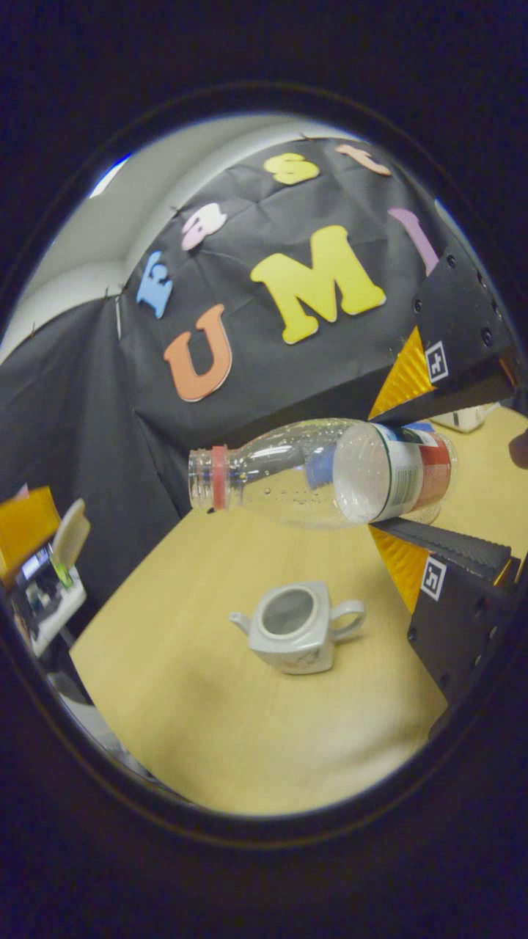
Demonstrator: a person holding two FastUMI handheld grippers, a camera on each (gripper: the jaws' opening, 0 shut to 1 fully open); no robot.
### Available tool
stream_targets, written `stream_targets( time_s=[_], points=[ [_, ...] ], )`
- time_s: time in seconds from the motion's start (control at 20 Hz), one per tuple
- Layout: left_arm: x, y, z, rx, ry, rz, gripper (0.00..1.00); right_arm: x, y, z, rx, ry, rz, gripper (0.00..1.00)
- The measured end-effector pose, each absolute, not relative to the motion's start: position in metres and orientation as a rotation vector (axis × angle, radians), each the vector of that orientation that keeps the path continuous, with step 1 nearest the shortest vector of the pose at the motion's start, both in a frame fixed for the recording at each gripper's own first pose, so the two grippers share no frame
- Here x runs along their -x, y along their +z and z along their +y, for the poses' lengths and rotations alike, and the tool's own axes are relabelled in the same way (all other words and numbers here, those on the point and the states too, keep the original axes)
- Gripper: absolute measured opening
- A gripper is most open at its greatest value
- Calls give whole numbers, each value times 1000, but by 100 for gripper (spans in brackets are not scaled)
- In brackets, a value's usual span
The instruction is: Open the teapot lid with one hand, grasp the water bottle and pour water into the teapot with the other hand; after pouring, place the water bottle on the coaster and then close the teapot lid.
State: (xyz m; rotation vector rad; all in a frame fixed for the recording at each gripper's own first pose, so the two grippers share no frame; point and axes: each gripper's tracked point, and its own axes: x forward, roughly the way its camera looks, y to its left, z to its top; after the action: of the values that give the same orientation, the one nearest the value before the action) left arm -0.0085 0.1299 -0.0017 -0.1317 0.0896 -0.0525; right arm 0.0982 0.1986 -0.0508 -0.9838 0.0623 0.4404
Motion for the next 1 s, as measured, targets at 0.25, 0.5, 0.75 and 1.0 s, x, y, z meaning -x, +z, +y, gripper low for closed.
stream_targets(
  time_s=[0.25, 0.5, 0.75, 1.0],
  points=[
    [9, 1, 120, 122, -71, 83, 3, -97, -16, 185, 466, 455, 98, 70],
    [8, 1, 114, 100, -71, 83, 3, -135, 10, 146, 169, 369, 112, 71],
    [9, 1, 110, 89, -77, 88, 3, -171, -12, 133, 43, 362, 187, 70],
    [10, 2, 109, 85, -75, 84, 3, -198, -39, 135, 0, 372, 212, 70]
  ],
)
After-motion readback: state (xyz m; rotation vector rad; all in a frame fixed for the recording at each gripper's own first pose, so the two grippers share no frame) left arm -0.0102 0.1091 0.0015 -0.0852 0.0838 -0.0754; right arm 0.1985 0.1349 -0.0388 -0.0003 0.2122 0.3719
